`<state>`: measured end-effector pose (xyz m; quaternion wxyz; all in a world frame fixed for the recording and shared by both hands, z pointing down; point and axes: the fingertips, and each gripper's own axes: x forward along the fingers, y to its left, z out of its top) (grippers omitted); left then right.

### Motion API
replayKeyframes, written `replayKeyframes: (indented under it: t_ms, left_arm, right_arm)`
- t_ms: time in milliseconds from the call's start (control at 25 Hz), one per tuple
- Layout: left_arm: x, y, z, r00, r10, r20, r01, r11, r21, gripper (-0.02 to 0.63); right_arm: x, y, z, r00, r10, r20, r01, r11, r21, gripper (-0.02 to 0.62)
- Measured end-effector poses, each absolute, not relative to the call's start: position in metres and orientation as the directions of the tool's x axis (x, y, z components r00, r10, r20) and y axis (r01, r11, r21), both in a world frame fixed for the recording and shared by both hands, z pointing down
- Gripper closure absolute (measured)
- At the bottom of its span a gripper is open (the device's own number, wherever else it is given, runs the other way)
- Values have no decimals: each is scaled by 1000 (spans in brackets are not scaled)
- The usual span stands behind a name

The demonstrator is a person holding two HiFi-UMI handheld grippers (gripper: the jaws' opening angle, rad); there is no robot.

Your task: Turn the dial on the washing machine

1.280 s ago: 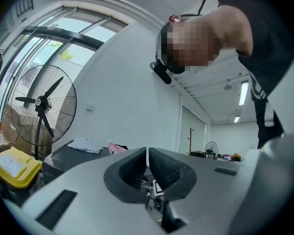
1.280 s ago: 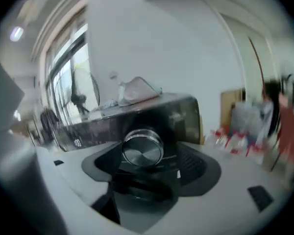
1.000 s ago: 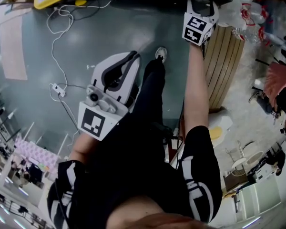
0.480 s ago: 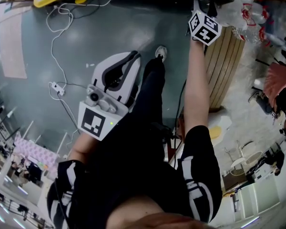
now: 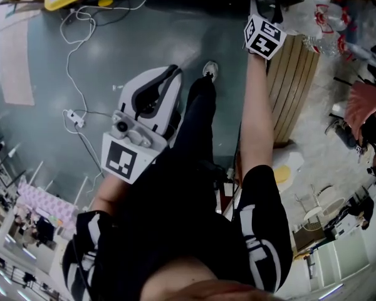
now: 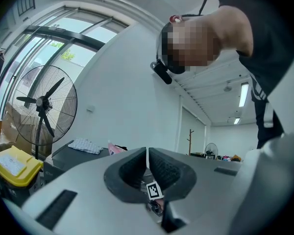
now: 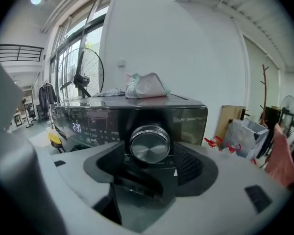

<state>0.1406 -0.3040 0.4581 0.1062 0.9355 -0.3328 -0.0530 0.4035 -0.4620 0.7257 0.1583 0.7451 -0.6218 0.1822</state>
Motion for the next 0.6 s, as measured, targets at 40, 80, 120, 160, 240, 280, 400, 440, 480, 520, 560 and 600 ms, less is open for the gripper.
replayKeyframes:
  t_ms: [40,80,120,160,240,280,400,440,480,520,560,600]
  left_arm:
    - [139,-302,453,773,-634,-39,-610,-758,231,572]
    - [137,-299,446,773,-632,-53,-607,-762,226,572]
    - [133,-295,437,773,-630,-70,-604,-765,221,571]
    - [128,-290,427,771,-630,-89,-603,-768,218,572]
    - [112,-276,404,764,-633,-128,-602,-770,210,571]
    - [102,-267,392,761,-632,-146,-603,-772,203,571]
    - [69,-240,360,762,-621,-185,-594,-784,182,572]
    - [58,-232,351,764,-616,-193,-590,-788,179,571]
    - [47,-223,344,766,-611,-199,-585,-791,179,572]
    - [36,-213,339,770,-606,-200,-579,-795,181,571]
    - [26,-202,334,776,-599,-197,-571,-800,184,572]
    - [16,-192,331,783,-592,-190,-564,-805,184,571]
  right_arm:
    - [401,-458,723,159,-866,474,-985,-173,14,279]
    - [399,-453,718,159,-863,480,-985,-171,18,279]
    - [396,-447,711,159,-861,484,-985,-170,21,279]
    - [390,-439,702,156,-859,487,-985,-170,17,279]
    - [373,-414,681,134,-858,496,-986,-165,-20,312]
    - [361,-397,670,116,-856,503,-985,-163,-50,369]
    - [322,-340,630,78,-851,520,-977,-170,-132,436]
    - [308,-321,616,73,-850,522,-973,-174,-148,457]
    - [294,-302,603,66,-850,523,-973,-172,-156,479]
    - [278,-282,590,57,-851,522,-974,-163,-158,502]
    - [261,-263,577,45,-854,519,-976,-149,-160,528]
    - [244,-243,563,31,-858,512,-976,-136,-169,539]
